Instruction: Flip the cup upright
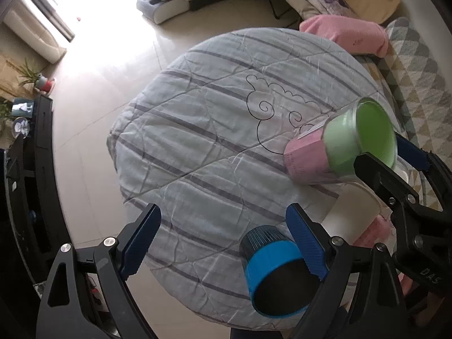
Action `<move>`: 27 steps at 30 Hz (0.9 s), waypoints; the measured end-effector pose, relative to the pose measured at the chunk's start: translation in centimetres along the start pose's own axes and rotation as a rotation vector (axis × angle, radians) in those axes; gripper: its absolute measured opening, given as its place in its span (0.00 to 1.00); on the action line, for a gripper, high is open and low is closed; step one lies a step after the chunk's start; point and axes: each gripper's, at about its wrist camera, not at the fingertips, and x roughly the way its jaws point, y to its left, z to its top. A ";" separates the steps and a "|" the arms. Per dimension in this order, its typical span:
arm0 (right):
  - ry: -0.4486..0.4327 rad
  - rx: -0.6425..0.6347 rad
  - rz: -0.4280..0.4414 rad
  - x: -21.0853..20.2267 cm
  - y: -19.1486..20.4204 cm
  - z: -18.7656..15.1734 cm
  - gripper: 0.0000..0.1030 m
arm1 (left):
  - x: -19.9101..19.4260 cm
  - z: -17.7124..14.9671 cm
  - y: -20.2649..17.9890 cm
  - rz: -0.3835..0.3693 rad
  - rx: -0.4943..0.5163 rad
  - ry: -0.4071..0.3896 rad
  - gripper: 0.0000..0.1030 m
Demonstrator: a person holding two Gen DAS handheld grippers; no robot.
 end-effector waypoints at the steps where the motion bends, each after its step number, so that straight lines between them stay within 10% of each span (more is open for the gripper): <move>1: 0.000 -0.005 0.002 -0.2 0.0 0.0 0.77 | -0.5 -0.2 -0.1 0.004 -0.007 -0.010 0.89; 13: 0.014 -0.110 0.022 -4.7 -0.8 0.3 0.77 | -6.4 -3.5 -2.4 0.109 -0.053 -0.159 0.89; 27: -0.107 -0.256 0.063 -8.1 -2.6 -3.0 0.79 | -8.7 -12.7 -5.9 0.216 -0.135 -0.626 0.90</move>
